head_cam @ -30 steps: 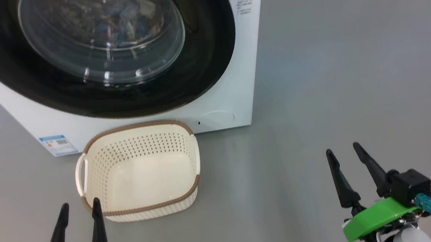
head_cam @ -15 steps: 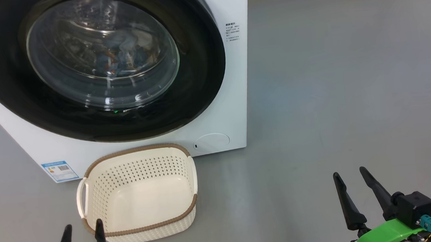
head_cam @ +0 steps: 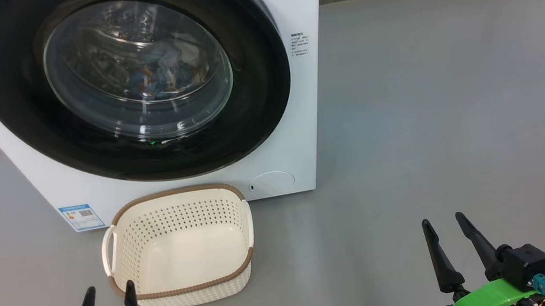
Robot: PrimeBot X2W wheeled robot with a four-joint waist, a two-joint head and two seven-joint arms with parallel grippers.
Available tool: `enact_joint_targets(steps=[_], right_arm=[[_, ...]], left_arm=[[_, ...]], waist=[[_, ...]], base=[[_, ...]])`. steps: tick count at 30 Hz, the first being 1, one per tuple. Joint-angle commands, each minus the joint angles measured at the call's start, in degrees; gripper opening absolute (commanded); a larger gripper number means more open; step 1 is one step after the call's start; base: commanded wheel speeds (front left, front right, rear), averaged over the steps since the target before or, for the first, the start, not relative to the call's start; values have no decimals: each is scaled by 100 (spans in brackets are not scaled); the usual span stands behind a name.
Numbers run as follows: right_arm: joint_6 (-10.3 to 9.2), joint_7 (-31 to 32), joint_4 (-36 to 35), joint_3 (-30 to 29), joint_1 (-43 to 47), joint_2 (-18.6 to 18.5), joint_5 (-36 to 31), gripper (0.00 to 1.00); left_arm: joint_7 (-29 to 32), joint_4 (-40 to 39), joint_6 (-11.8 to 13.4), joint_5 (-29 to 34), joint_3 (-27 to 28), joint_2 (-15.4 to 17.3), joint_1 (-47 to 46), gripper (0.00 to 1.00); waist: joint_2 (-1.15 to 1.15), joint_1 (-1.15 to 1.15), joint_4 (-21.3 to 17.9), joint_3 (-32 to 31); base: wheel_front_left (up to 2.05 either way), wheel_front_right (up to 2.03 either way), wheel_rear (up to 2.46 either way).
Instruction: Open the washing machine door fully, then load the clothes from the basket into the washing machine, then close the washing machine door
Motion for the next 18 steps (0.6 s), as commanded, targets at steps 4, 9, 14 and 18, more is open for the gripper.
enact_joint_targets(steps=[4, 9, 14, 18], right_arm=[[-33, -26, -175, 155, -66, 2, 77, 100], [-33, -26, -170, 157, -47, 2, 56, 100], [-33, -26, -181, 173, -42, 3, -14, 100], [-33, -26, -185, 153, -32, 3, 3, 100]], left_arm=[[-36, -188, 30, 14, 143, 63, -85, 100], [-36, -169, 33, 17, 124, 63, -86, 100], [-36, -168, 45, 28, 135, 63, -88, 100], [-36, -179, 47, 41, 148, 63, -79, 100]], waist=[[0, 0, 9, 2], [0, 0, 36, 0], [0, 0, 53, 0], [0, 0, 49, 5]], base=[[0, 0, 0], [0, 0, 0], [0, 0, 0], [0, 0, 0]])
